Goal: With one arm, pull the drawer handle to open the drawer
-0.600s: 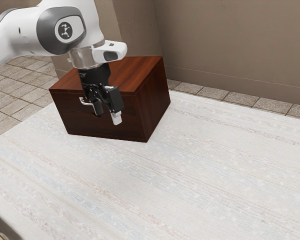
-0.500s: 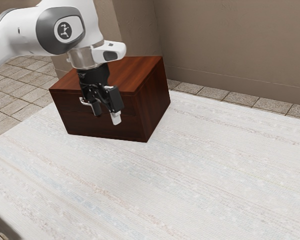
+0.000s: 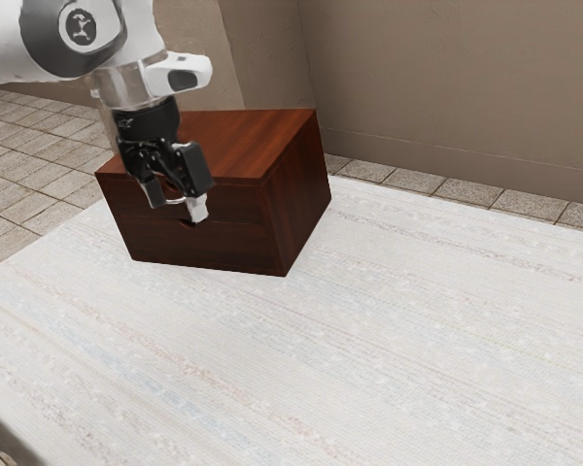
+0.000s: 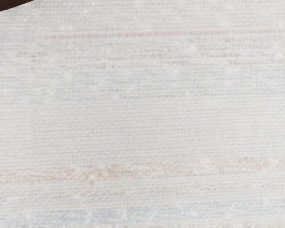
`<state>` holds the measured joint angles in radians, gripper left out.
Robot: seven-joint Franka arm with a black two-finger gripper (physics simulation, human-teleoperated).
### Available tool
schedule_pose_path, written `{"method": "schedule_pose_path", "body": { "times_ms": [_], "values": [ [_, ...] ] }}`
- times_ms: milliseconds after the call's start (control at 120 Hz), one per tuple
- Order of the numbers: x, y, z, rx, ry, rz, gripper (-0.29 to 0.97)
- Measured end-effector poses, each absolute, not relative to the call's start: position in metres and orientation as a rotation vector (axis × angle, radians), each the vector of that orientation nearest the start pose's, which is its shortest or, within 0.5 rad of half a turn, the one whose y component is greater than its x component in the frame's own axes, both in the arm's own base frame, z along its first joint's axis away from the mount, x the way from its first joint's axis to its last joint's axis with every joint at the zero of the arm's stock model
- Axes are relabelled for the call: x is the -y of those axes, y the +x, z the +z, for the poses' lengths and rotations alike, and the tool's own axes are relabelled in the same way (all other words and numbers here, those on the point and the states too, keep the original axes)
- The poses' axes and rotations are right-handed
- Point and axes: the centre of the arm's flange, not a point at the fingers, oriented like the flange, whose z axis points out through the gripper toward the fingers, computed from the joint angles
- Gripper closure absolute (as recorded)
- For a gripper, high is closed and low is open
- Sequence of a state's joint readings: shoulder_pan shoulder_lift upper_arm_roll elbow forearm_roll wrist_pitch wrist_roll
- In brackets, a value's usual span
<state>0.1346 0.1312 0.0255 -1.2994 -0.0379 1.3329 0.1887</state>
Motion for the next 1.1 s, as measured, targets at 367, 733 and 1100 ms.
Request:
{"method": "schedule_pose_path", "body": {
  "times_ms": [367,733,1100],
  "values": [
    [-0.136,0.439,0.585,-0.102,-3.124,0.021,0.0],
    [-0.16,0.46,0.585,-0.941,-2.881,-0.061,0.0],
    [-0.192,0.51,0.575,-1.345,-2.694,-0.033,0.0]
  ]
}}
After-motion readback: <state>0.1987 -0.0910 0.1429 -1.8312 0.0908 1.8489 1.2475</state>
